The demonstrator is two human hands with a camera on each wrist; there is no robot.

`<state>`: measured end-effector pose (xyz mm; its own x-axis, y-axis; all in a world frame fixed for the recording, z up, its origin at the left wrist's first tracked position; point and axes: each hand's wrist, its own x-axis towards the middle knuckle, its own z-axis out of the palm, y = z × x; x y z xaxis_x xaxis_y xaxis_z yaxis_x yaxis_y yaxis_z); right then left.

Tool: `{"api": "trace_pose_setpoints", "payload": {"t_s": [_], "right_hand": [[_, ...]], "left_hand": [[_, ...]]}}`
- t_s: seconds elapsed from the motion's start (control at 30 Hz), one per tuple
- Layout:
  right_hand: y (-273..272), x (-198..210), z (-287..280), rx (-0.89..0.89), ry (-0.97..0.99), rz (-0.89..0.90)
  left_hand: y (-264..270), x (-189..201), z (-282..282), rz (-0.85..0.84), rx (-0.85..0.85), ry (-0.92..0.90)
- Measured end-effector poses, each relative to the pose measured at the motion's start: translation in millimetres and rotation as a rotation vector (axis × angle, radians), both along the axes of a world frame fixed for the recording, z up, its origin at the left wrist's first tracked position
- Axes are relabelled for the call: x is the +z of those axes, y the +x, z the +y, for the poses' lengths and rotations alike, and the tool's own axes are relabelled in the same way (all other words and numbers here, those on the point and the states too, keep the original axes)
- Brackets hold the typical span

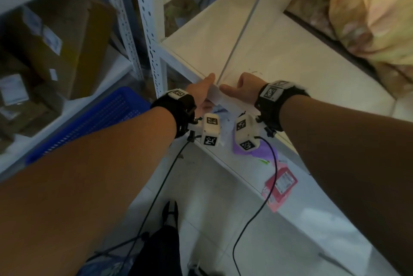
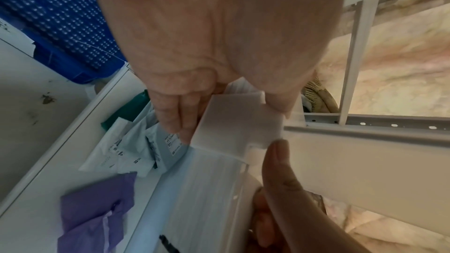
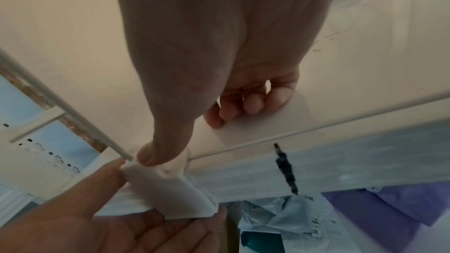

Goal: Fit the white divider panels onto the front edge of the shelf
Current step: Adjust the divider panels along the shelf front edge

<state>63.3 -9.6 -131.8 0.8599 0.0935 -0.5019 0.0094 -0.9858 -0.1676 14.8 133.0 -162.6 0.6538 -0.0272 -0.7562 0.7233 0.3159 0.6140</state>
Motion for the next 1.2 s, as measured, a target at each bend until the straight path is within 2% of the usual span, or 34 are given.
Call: {"api": "trace_pose_setpoints", "payload": {"t_s": [0.23, 0.57, 0.7, 1.0, 1.2], "right_hand": [[-2.1, -7.8, -6.2, -0.039, 0.05, -0.055], [0.6, -7.4, -8.5, -0.006, 0.049, -0.066], [-1.2, -4.4, -8.3, 0.02, 0.026, -0.071], [-5.2, 1.2, -11.2, 0.068, 0.032, -0.094], [-9.3, 9.2, -31.5, 0.142, 0.079, -0.092]], "left_hand": [[-2.3, 0.7, -1.6, -0.002, 0.015, -0.031], [-5.9, 7.5, -3.7, -0.002, 0.017, -0.043], [-8.7, 8.6, -5.3, 0.003, 0.031, -0.065], [-14.4, 11.4, -10.8, 0.033, -0.02, 0.008], [-25.4, 9.3, -30.9, 0.034, -0.054, -0.019]]}}
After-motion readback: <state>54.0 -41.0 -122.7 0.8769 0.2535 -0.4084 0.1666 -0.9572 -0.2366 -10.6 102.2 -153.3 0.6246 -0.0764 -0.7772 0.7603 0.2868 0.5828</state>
